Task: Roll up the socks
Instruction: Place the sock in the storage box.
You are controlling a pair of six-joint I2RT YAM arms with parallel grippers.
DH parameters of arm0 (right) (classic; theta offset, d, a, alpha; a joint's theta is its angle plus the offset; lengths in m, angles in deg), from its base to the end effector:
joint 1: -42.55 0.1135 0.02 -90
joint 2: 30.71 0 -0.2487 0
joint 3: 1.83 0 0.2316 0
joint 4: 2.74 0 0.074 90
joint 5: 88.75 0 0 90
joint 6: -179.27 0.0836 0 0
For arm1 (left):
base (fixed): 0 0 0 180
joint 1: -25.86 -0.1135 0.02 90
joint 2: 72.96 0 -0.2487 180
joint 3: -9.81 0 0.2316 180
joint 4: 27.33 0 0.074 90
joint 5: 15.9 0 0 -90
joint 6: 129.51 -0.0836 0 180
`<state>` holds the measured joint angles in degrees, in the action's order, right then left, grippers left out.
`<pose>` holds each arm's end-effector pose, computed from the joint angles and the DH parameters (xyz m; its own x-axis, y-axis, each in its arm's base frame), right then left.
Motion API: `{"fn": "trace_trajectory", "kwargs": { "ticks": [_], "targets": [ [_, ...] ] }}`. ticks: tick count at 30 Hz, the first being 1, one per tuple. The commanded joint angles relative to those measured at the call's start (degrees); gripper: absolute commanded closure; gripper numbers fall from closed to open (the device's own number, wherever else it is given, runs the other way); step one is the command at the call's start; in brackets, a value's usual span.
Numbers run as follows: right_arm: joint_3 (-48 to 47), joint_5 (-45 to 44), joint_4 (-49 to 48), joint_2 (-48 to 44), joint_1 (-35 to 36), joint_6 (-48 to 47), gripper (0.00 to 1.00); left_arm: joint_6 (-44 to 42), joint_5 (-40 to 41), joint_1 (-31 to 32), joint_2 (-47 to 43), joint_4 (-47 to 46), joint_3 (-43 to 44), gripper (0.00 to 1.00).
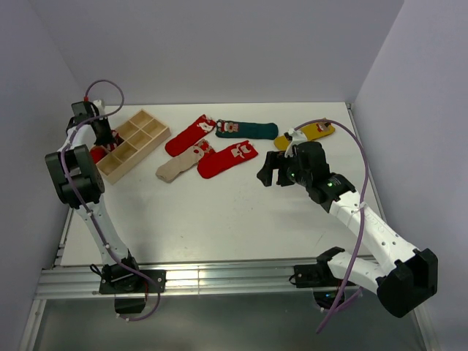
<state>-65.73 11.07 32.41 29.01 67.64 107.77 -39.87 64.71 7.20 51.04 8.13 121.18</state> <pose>0.2291 0.1230 0.2647 -0.6166 0.0565 -0.7853 -0.3740 0.8567 0.3553 0.4682 0.1437 0.1526 -0.7064 -0.2320 -0.6687 -0.2080 0.9711 -0.1172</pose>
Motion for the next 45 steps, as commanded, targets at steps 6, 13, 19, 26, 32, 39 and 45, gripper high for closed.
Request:
{"fn": "trace_trajectory", "kwargs": {
  "ticks": [6,13,19,26,32,39,45],
  "targets": [
    [-1.13,-0.24,-2.39,0.92,-0.74,-0.92,0.10,-0.08,12.45,1.42,8.09,13.48,3.93,1.00],
    [-0.86,0.11,-2.39,1.18,-0.74,-1.01,0.11,-0.08,12.46,3.19,11.95,19.00,7.26,1.00],
    [-0.42,0.37,-2.91,1.01,-0.74,-1.01,0.11,-0.08,11.32,3.27,13.28,22.44,8.93,1.00],
    [-0.34,0.11,-2.21,0.39,-0.74,-1.19,0.11,1.92,9.91,3.19,7.23,17.53,5.25,0.72],
    [-0.07,0.46,-2.47,-0.05,-0.74,-1.01,0.11,2.64,10.97,3.27,2.65,16.29,7.35,0.57],
    [-0.60,0.37,-1.86,-0.31,-0.82,-1.63,0.13,5.10,9.91,3.27,-0.69,16.47,10.69,0.50],
    [-0.07,-1.03,-1.86,-1.89,-0.82,-1.36,0.13,8.62,11.05,3.27,-3.41,16.47,12.80,0.44]
  ]
}}
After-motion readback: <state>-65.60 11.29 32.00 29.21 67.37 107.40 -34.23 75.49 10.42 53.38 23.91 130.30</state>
